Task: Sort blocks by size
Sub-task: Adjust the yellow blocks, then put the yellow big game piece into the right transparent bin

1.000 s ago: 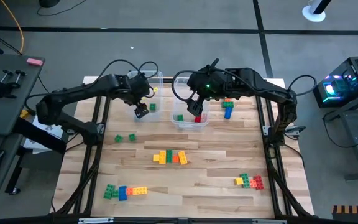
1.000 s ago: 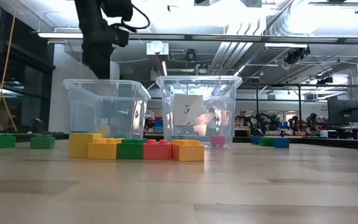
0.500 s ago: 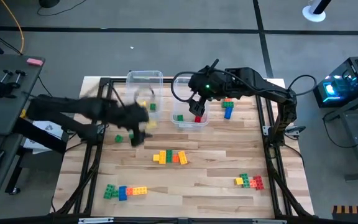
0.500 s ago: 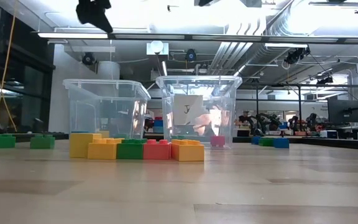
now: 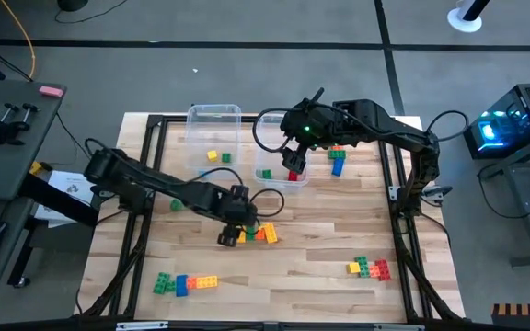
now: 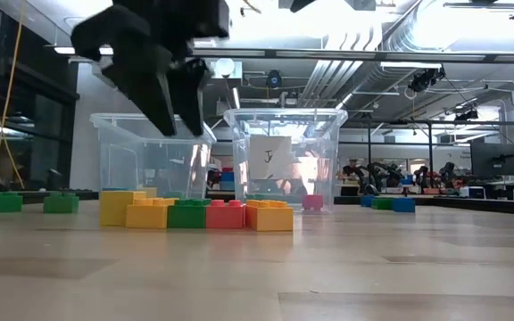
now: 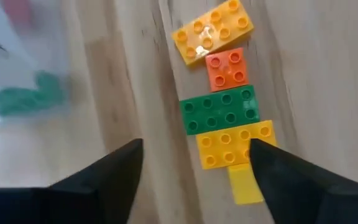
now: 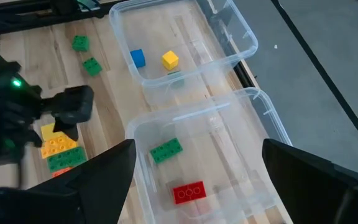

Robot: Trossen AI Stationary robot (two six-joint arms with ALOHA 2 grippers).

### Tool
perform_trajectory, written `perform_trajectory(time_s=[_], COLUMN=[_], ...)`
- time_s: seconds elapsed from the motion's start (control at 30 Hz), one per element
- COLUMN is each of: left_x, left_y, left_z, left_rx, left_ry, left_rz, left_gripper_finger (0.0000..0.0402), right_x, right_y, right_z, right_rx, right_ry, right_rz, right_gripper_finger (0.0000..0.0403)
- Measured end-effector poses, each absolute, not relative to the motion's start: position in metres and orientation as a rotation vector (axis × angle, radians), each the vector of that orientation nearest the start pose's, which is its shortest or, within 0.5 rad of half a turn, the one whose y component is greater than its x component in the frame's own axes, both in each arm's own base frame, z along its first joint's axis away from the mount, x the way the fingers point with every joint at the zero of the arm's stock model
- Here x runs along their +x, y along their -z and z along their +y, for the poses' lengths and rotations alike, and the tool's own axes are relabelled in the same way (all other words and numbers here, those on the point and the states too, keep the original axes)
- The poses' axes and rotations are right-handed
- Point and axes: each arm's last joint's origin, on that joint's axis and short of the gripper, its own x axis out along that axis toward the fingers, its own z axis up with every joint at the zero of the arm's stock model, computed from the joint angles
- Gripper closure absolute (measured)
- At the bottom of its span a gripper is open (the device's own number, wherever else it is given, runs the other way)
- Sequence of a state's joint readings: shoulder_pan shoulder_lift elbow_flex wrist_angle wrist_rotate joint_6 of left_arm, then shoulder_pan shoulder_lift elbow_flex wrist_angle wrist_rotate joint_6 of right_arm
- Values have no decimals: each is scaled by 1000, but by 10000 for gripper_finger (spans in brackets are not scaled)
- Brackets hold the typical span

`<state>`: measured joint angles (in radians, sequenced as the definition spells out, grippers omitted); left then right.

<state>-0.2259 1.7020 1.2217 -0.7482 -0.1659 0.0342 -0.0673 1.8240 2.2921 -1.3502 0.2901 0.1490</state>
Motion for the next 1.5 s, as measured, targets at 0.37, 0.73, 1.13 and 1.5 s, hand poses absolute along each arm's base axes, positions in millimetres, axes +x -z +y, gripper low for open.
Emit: perform_trajectory(time_s=[0.37, 0.73, 1.13, 1.5], left_x=[326, 309, 288, 300], left_y=[-197, -164, -155, -196], left_z=[-71, -83, -81, -83], left_rx=[-66, -169, -165, -308], left_ry=[39, 13, -45, -28], left_rz=[1248, 1276, 1387, 1134], left_gripper_finger=[392, 401, 401, 401], right_x=[337, 336, 337, 337], right_y=[-449, -449, -449, -450], right_z=[-31, -31, -31, -31], right_rx=[38, 22, 24, 23], right_ry=[398, 391, 392, 390], right_rz=[857, 865, 859, 856], right_gripper_finger=[57, 57, 57, 57])
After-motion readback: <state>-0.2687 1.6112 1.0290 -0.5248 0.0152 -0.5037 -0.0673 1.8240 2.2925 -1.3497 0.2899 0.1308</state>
